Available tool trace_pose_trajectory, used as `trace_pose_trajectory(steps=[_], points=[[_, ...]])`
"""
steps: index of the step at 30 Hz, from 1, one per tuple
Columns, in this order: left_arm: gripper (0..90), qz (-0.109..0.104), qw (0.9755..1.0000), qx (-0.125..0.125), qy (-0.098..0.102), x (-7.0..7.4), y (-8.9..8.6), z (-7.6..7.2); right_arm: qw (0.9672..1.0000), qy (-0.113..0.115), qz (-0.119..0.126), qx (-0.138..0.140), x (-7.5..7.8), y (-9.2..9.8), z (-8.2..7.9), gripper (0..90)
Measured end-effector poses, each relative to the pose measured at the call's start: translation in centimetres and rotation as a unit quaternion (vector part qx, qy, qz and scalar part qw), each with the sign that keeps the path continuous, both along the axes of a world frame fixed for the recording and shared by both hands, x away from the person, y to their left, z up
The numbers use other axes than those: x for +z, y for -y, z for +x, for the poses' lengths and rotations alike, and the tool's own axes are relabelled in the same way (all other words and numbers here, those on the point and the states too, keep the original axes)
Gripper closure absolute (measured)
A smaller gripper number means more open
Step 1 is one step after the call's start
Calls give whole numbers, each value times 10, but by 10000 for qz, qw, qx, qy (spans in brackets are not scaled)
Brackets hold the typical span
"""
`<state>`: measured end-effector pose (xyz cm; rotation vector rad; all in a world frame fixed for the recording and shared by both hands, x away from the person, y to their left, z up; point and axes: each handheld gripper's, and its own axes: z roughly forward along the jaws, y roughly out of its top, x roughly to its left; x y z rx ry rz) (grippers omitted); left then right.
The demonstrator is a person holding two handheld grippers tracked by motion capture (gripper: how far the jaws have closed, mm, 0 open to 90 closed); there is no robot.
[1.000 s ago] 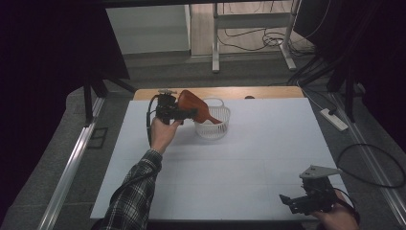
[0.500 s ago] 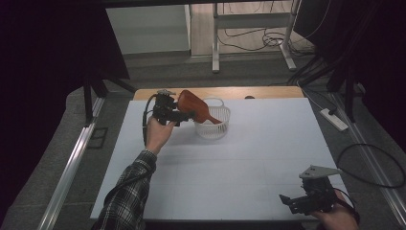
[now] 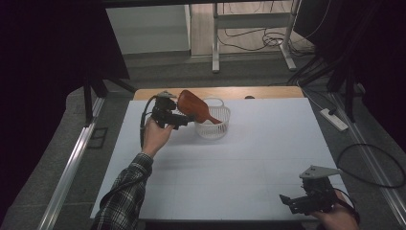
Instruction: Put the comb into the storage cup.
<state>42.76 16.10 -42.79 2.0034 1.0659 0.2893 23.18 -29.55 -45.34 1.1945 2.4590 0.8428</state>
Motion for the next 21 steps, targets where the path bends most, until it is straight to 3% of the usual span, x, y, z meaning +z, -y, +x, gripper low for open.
trace_pose_trajectory(steps=[7, 15, 21], points=[[12, 60, 9999, -81, 118, -1, -3, -7, 10000, 9, 8, -9, 0, 0, 0, 0], [11, -15, 9999, -141, 30, -7, -10, -14, 10000, 27, 8, -19, 0, 0, 0, 0], [1, 47, 9999, -124, 70, -9, -14, -22, 10000, 25, 5, -22, 0, 0, 0, 0]])
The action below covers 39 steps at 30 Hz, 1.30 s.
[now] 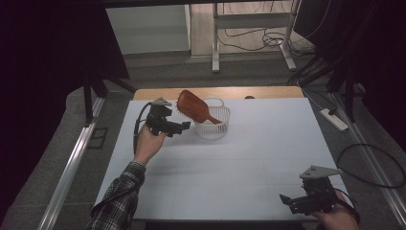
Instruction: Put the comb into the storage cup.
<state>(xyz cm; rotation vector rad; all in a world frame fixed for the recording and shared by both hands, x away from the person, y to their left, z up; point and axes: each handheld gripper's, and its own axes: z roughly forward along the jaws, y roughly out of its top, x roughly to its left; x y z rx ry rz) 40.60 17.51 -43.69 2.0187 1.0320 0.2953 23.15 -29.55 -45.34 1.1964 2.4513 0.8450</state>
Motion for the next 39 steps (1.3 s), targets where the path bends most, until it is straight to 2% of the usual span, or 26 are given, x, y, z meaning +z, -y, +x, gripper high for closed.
trace_pose_trajectory(steps=[4, 12, 19, 29, 39], points=[[0, 37, 10000, 7, 32, 0, -2, -6, 10000, -1, -3, 3, 0, 0, 0, 0], [0, -82, 10000, 40, 42, -6, -6, -18, 10000, 6, -20, 8, 0, 0, 0, 0], [0, -111, 9999, 50, -43, -13, -8, -25, 10000, 15, -19, -1, 0, 0, 0, 0], [0, -127, 9999, -19, -4, -17, -7, -32, 10000, 39, 3, 0, 1, 0, -1, 0], [0, 7, 10000, -63, 38, -22, -8, -40, 10000, 45, 13, 12, 1, 0, -2, 0]])
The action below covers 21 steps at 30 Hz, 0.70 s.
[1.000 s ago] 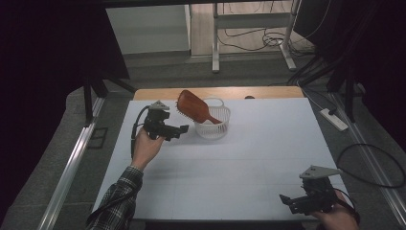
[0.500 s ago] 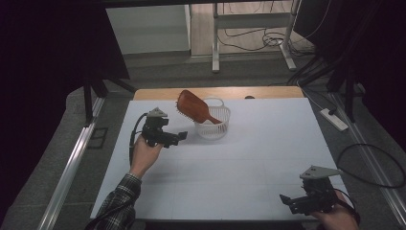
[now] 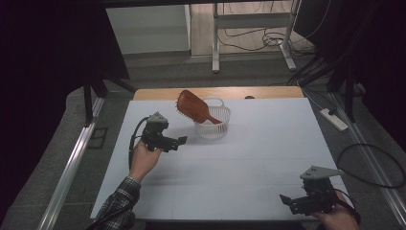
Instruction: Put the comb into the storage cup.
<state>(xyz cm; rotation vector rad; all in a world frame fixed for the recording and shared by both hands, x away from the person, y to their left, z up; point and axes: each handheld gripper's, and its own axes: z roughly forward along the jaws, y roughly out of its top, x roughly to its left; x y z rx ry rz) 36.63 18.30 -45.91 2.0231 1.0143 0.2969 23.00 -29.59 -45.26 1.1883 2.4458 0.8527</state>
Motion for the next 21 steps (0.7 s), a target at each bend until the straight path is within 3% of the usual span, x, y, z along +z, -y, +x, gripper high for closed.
trace_pose_trajectory(steps=[13, 21], points=[[0, -129, 9999, 51, -1, 1, -9, -12, 10000, 1, 16, -20, 0, 0, 0, 0], [5, -200, 9996, -53, 188, 4, -12, -20, 10000, -3, -12, -12, 0, -1, 0, 0]])
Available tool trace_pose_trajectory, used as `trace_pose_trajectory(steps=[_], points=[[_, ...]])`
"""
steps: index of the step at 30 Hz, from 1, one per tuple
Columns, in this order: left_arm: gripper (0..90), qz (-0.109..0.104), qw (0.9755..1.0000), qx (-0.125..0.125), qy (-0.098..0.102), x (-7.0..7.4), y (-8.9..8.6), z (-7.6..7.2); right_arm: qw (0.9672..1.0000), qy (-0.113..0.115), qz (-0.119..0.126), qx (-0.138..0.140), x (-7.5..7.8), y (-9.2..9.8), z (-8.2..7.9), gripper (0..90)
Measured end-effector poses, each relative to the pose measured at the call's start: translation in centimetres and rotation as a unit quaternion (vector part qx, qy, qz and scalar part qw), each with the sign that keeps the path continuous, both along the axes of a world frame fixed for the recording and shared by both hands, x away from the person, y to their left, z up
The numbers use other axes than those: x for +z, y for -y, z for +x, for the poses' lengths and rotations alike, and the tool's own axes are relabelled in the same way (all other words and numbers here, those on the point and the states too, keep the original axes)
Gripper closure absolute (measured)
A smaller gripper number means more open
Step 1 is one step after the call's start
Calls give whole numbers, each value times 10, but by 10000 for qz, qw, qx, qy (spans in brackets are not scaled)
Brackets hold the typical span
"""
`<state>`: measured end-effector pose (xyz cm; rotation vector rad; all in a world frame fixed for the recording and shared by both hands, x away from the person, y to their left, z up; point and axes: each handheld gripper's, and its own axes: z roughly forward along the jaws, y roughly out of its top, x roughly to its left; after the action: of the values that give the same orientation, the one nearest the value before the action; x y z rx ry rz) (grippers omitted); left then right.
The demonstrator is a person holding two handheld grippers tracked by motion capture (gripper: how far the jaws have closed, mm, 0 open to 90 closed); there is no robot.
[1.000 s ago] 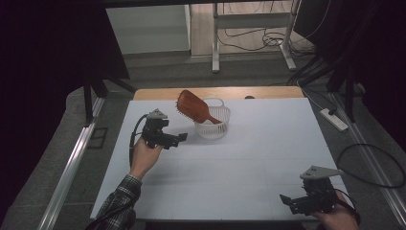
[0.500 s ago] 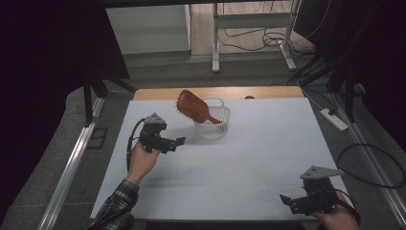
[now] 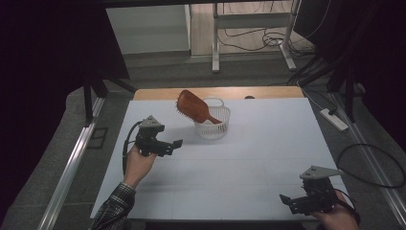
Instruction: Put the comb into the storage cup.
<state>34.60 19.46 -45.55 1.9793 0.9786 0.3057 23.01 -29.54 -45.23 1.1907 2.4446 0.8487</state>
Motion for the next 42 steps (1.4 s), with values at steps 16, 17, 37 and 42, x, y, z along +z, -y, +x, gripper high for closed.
trace_pose_trajectory(steps=[16, 17, 37, 42], points=[[6, -104, 9998, -104, -145, -3, -4, -15, 10000, 15, 25, -10, 0, 0, 0, 0], [6, -128, 9998, -96, -149, -3, -4, -16, 10000, 21, 22, -7, 0, 0, 0, 0], [0, -99, 9998, -33, -165, -2, -11, -36, 10000, 39, 34, 1, 1, 1, -1, 0], [0, -64, 9998, 10, -200, -3, -13, -41, 10000, 47, 28, 35, 0, 0, -1, 0]])
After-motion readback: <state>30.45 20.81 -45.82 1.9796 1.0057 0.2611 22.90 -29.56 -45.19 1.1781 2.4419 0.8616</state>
